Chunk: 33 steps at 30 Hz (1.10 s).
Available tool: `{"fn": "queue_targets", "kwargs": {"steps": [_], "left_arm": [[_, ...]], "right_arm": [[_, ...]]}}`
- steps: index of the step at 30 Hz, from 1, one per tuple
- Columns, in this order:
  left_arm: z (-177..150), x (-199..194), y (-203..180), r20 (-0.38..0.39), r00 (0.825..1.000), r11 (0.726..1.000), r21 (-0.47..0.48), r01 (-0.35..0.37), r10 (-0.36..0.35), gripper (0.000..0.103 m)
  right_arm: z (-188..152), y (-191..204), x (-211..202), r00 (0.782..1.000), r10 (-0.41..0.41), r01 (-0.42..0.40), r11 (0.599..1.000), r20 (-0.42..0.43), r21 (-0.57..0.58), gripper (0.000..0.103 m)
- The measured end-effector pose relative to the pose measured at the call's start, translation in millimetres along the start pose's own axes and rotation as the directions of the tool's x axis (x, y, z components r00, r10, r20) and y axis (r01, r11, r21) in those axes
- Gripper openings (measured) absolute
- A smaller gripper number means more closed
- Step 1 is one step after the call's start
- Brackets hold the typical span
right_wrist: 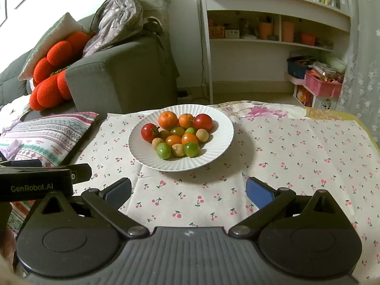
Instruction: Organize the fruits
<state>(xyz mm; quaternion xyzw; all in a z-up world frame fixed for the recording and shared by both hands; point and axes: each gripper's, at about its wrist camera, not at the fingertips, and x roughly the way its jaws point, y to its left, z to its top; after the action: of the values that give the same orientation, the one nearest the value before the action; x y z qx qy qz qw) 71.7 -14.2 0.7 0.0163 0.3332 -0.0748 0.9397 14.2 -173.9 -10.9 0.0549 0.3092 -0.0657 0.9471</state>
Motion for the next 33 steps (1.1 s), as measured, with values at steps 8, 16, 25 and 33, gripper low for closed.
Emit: {"fn": "queue_targets", "kwargs": {"steps": [8, 16, 25, 33], "left_arm": [[-1.8, 3.8, 0.4, 0.002, 1.0, 1.0, 0.006, 0.008, -0.008, 0.096], [-0.8, 4.4, 1.9, -0.003, 1.0, 1.0, -0.008, 0.02, -0.02, 0.096], [-2.7, 7.1, 0.2, -0.008, 1.0, 1.0, 0.017, 0.018, -0.018, 0.096], [-2.6, 8.3, 1.9, -0.015, 1.0, 1.0, 0.01, 0.025, -0.025, 0.096]], "right_arm": [[-0.8, -0.4, 0.6, 1.0, -0.012, 0.012, 1.0, -0.008, -0.001, 0.103], [-1.0, -1.1, 0.2, 1.0, -0.011, 0.011, 1.0, -0.01, 0.011, 0.103], [-1.6, 0.0, 2.0, 1.0, -0.015, 0.015, 1.0, -0.017, 0.005, 0.103], [-1.7, -0.6, 2.9, 1.0, -0.013, 0.013, 1.0, -0.019, 0.007, 0.103]]}}
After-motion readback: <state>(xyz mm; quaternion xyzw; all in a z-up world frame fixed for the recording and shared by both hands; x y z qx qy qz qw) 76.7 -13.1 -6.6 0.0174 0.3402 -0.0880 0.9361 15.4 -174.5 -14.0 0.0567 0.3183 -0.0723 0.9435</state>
